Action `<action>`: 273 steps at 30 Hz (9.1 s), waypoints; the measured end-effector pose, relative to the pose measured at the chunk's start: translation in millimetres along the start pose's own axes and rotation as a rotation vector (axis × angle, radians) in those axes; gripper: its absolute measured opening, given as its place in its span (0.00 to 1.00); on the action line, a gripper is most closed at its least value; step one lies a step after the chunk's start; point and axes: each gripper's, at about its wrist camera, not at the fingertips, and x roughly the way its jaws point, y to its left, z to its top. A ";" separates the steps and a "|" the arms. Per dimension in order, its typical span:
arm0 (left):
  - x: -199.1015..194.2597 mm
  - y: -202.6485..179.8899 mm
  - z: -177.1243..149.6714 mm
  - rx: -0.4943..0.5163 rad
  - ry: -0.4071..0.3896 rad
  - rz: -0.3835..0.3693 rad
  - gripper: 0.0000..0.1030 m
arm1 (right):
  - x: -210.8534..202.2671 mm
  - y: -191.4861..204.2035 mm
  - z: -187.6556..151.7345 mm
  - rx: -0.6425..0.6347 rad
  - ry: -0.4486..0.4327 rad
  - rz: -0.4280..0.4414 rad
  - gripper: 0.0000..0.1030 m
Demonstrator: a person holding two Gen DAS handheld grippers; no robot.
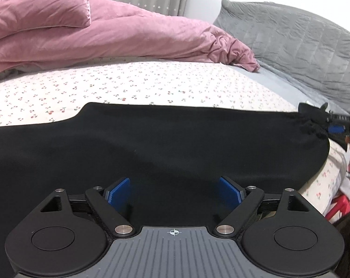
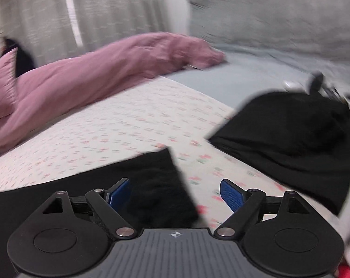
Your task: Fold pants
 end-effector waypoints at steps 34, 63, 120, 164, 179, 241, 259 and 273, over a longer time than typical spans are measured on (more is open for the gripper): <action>41.9 0.9 15.0 -0.253 0.096 -0.080 0.84 | -3.9 65.3 -2.6 0.095 0.038 0.192 0.15; 99.1 35.4 17.0 -0.667 0.060 -0.464 0.84 | -37.9 273.2 -96.0 -0.777 0.144 0.623 0.45; -96.9 211.5 -4.1 -0.592 -0.174 0.327 0.20 | -9.9 315.3 -98.6 -0.695 0.190 0.763 0.66; -44.9 116.2 -36.3 -0.001 0.057 0.273 0.78 | -19.6 310.1 -124.9 -0.870 0.179 0.712 0.75; -39.1 67.4 -27.0 -0.040 -0.059 0.030 0.88 | -8.1 267.8 -80.8 -0.498 0.476 0.710 0.76; -36.0 -25.1 -26.2 -0.055 -0.276 0.101 0.12 | 50.0 313.3 -6.4 0.022 0.508 0.889 0.11; -116.1 64.5 -37.2 -0.498 -0.493 0.279 0.10 | 7.8 490.6 -34.1 -0.115 0.505 1.037 0.11; -168.0 149.2 -71.6 -0.913 -0.585 0.460 0.10 | -10.5 623.0 -97.7 -0.238 0.611 1.082 0.11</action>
